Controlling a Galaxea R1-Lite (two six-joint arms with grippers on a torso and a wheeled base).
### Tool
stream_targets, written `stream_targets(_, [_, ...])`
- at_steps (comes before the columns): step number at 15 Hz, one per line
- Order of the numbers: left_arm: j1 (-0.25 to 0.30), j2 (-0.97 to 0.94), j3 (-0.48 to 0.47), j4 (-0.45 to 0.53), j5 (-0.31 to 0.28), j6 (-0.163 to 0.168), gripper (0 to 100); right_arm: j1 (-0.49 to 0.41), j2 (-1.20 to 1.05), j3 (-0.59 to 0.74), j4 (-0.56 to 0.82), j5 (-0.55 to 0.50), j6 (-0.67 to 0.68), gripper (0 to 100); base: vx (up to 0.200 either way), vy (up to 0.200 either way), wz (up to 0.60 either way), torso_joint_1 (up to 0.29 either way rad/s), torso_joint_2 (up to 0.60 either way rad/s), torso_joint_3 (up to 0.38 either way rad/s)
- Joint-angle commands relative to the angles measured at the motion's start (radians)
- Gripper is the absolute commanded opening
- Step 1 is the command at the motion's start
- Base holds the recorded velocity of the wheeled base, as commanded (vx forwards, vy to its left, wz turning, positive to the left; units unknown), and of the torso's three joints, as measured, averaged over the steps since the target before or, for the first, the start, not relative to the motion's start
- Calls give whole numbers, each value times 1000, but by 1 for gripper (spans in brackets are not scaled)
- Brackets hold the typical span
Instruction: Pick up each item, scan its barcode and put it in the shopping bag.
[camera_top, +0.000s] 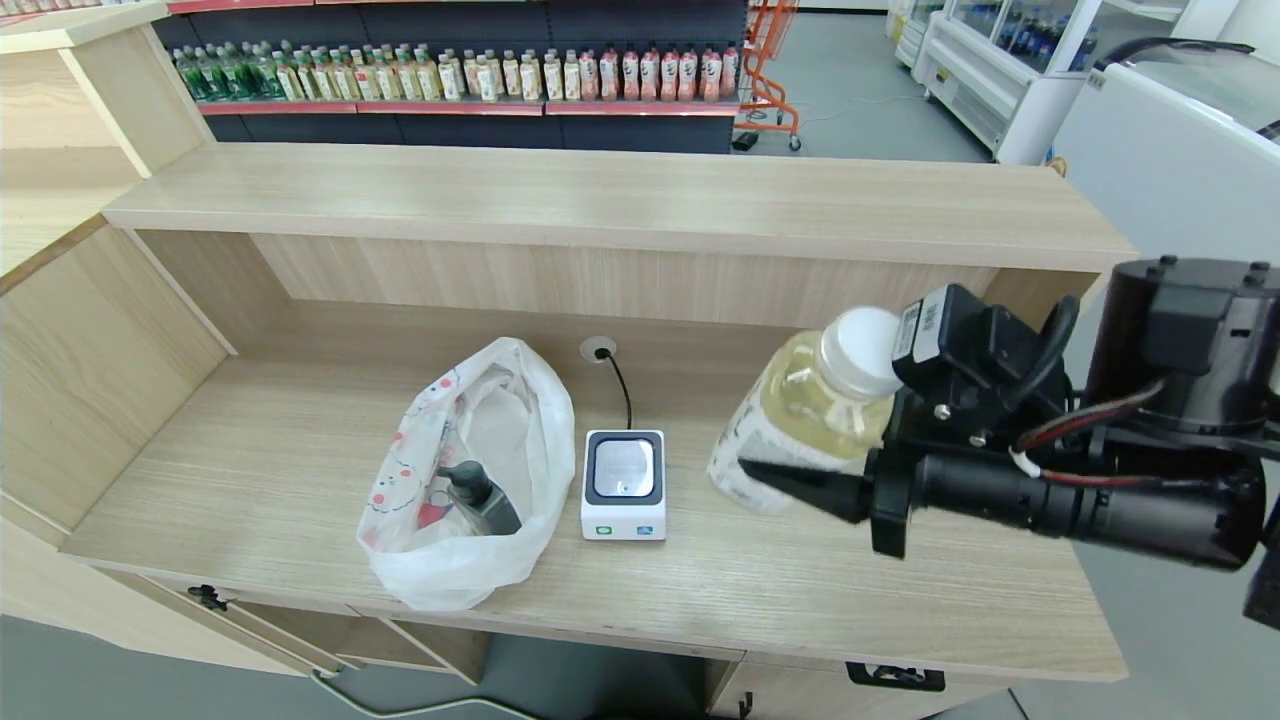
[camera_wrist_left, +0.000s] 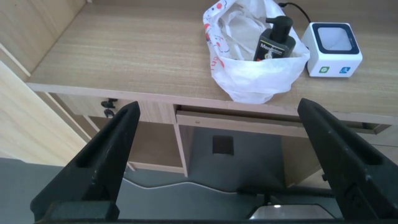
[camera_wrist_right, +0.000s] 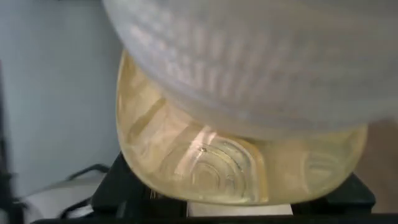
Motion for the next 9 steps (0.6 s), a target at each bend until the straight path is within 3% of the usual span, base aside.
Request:
stream_targets(1, [0,0,0,0,0,0,100,-59,93,-20,-120,-54,-136,0,0,0,0,0,0,0])
stream_targets(4, [0,0,0,0,0,0,100,-51,142,-6,-266,-64,-306,0,0,0,0,0,0,0])
stream_targets(9, [0,0,0,0,0,0,100,-22,128,26,-292,-69,-506,0,0,0,0,0,0,0])
